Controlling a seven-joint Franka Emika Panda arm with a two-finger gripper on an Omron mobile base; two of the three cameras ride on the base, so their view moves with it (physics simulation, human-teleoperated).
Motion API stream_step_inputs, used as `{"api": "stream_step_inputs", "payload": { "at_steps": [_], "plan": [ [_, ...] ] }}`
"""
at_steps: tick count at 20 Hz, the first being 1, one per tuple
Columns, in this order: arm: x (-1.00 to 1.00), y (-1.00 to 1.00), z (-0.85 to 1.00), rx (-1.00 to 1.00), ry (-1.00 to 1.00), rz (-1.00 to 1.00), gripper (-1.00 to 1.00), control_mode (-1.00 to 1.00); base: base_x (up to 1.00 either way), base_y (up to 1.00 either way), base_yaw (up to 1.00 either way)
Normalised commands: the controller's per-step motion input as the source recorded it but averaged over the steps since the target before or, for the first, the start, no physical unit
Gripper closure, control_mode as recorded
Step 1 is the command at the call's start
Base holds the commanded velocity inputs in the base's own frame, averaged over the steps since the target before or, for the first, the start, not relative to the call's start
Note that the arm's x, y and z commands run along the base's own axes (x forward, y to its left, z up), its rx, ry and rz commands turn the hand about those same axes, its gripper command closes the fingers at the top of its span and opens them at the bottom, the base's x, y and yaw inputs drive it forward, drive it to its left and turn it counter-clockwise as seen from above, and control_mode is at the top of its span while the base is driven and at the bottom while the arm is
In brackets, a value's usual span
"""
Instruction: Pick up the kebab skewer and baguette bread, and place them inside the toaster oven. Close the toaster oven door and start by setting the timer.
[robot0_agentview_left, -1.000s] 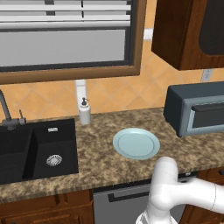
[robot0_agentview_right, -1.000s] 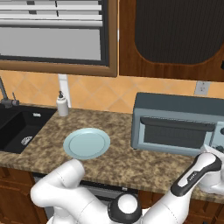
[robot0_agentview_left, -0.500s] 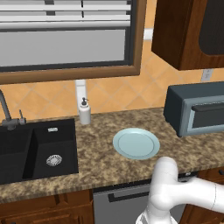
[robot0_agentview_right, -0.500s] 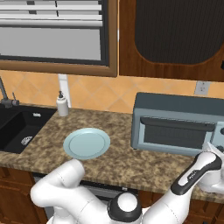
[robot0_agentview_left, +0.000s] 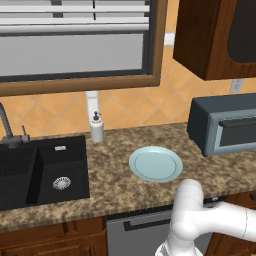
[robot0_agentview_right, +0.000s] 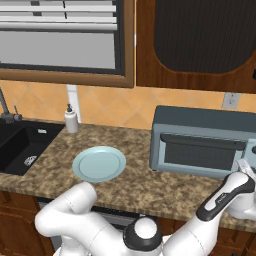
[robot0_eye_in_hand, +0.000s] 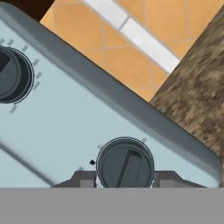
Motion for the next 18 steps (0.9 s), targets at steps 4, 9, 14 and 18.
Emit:
{"api": "stream_step_inputs", "payload": {
  "at_steps": [4, 9, 14, 18],
  "plan": [
    [0.0, 0.0, 0.13, 0.34, 0.0, 0.0, 1.0, -1.0, 0.0, 0.0, 0.0],
    [0.0, 0.0, 0.14, 0.36, 0.0, -0.01, 1.0, -1.0, 0.0, 0.0, 0.0],
    [0.0, 0.0, 0.14, 0.37, -0.02, -0.01, 1.0, -1.0, 0.0, 0.0, 0.0],
    [0.0, 0.0, 0.13, 0.37, -0.03, -0.01, 1.0, -1.0, 0.0, 0.0, 0.0]
  ]
}}
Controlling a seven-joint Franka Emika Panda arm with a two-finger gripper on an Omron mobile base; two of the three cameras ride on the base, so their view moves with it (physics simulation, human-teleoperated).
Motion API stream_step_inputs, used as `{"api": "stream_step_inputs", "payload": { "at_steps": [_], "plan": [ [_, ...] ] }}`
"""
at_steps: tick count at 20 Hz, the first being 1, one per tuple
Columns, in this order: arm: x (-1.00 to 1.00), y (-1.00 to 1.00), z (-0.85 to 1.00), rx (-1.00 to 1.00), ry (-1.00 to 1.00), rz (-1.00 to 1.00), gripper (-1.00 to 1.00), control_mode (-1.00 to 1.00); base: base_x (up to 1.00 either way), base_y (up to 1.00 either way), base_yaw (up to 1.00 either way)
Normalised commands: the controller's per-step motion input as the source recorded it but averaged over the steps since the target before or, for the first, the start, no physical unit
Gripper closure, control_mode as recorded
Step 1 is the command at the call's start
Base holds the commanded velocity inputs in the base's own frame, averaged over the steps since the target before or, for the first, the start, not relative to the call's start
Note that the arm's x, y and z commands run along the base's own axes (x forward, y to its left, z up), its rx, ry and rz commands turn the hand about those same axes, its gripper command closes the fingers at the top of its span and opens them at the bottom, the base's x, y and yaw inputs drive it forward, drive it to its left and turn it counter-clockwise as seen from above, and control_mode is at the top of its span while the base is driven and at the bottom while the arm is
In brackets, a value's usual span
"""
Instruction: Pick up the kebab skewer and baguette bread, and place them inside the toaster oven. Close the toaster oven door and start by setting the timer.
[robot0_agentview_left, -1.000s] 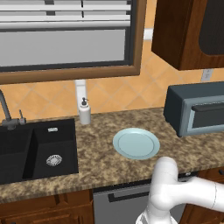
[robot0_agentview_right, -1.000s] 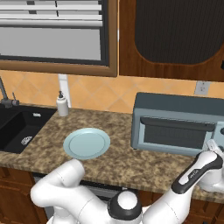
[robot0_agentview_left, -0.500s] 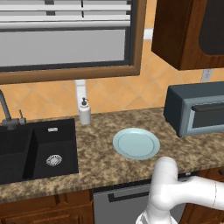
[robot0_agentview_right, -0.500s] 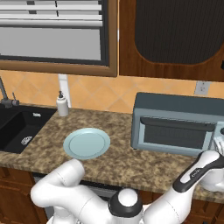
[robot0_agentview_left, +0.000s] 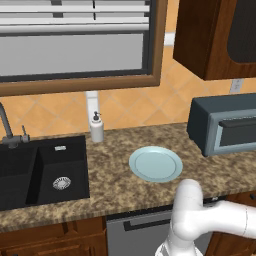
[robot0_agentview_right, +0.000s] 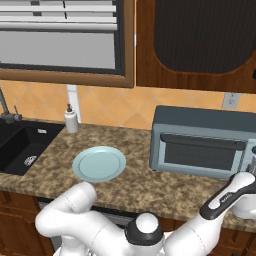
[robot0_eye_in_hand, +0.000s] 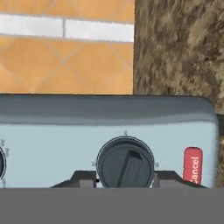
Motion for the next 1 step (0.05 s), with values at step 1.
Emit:
{"api": "stream_step_inputs", "payload": {
  "at_steps": [1],
  "plan": [
    [0.0, 0.0, 0.11, 0.37, -0.03, -0.01, 1.0, -1.0, 0.0, 0.0, 0.0]
  ]
}}
